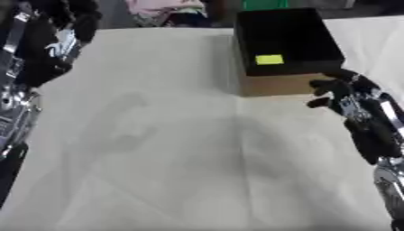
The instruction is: Pick up objects on the table and place them in the box.
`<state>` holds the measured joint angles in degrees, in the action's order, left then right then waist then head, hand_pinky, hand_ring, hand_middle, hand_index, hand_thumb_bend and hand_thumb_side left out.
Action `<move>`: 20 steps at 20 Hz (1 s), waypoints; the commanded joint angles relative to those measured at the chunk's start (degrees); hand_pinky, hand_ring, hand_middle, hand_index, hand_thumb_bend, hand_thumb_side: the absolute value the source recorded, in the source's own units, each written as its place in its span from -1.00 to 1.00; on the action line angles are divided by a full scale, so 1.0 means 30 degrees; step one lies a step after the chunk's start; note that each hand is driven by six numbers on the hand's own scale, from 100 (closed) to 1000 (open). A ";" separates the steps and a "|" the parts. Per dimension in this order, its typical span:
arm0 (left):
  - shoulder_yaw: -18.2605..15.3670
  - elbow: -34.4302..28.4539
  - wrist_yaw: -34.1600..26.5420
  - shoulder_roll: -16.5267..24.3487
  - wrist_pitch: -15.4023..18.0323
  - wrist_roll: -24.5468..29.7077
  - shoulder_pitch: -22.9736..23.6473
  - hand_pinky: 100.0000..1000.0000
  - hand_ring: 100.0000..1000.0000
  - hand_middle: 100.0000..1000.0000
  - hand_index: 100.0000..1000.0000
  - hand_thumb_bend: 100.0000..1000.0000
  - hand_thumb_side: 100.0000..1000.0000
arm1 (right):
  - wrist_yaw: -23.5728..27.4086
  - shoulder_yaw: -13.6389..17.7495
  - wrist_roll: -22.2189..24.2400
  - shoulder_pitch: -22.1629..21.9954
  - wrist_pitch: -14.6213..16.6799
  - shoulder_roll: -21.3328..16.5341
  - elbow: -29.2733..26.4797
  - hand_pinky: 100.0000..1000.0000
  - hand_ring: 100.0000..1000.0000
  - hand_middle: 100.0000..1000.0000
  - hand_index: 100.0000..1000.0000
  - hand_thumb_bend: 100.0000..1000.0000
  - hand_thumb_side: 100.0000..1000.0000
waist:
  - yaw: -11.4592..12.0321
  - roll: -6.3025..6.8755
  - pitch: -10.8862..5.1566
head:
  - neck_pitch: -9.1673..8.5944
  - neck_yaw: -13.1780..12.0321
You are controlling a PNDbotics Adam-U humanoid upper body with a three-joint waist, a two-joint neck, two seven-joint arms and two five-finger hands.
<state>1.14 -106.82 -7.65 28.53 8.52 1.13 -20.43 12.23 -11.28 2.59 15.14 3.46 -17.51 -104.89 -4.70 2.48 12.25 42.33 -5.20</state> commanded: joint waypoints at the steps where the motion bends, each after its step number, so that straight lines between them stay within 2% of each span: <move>1: -0.0405 -0.0486 0.0035 -0.0356 0.0296 0.0153 0.0440 0.49 0.18 0.08 0.36 -0.34 -0.03 | -0.0179 0.0259 -0.0189 0.0171 0.0039 -0.0413 -0.0453 0.21 0.62 0.00 0.59 -1.00 -0.09 | 0.0104 -0.0066 -0.0194 | 0.0292 -0.0108; 5: -0.0501 -0.0453 0.0129 -0.1095 0.0633 0.0494 0.1106 0.50 0.18 0.08 0.36 -0.38 0.02 | -0.0229 0.0298 -0.0253 0.0150 0.0042 -0.0372 -0.0449 0.21 0.62 0.00 0.59 -1.00 -0.08 | 0.0212 -0.0098 -0.0092 | 0.0360 -0.0091; 11: -0.0579 -0.0339 0.0273 -0.2036 0.0875 0.0677 0.1867 0.50 0.18 0.08 0.35 -0.42 0.11 | -0.0297 0.0306 -0.0316 0.0246 0.0058 -0.0261 -0.0427 0.20 0.62 0.00 0.59 -1.00 -0.09 | -0.0124 -0.0088 0.0113 | 0.0270 -0.0008; 20: -0.0689 -0.0092 0.0486 -0.2707 0.0904 0.0762 0.2355 0.50 0.18 0.07 0.35 -0.45 0.18 | -0.0390 0.0368 -0.0483 0.0243 0.0070 -0.0188 -0.0414 0.20 0.61 0.00 0.59 -1.00 -0.09 | -0.0269 -0.0086 0.0294 | 0.0269 0.0157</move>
